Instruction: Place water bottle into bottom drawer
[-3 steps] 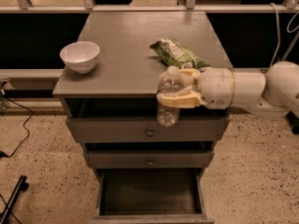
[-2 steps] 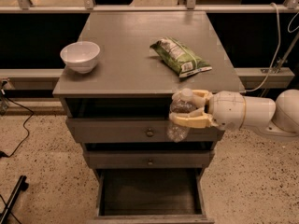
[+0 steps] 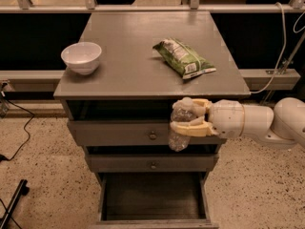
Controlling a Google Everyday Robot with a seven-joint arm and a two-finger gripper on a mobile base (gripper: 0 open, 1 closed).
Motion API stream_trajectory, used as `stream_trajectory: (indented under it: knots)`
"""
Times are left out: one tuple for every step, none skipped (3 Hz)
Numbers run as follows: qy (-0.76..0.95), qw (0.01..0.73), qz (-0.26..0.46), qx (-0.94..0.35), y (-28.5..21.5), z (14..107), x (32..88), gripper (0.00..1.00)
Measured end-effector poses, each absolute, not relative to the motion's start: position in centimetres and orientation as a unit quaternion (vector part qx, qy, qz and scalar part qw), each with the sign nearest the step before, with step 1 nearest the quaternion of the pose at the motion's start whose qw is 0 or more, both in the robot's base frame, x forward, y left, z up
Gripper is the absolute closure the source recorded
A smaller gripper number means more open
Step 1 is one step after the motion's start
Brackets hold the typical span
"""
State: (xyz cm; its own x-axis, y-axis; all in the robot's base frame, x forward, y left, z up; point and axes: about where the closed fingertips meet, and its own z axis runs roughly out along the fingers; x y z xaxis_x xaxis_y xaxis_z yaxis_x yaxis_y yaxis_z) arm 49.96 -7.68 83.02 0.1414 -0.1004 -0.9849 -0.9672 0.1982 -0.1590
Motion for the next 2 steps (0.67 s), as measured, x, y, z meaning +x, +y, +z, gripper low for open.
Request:
stream_trajectory:
  knots:
    - [0.522,0.559,0.399,-0.505,-6.9,77.3,49.0,1.0]
    - [0.509,0.58,0.402,-0.493,-7.0,68.5,46.9,1.0]
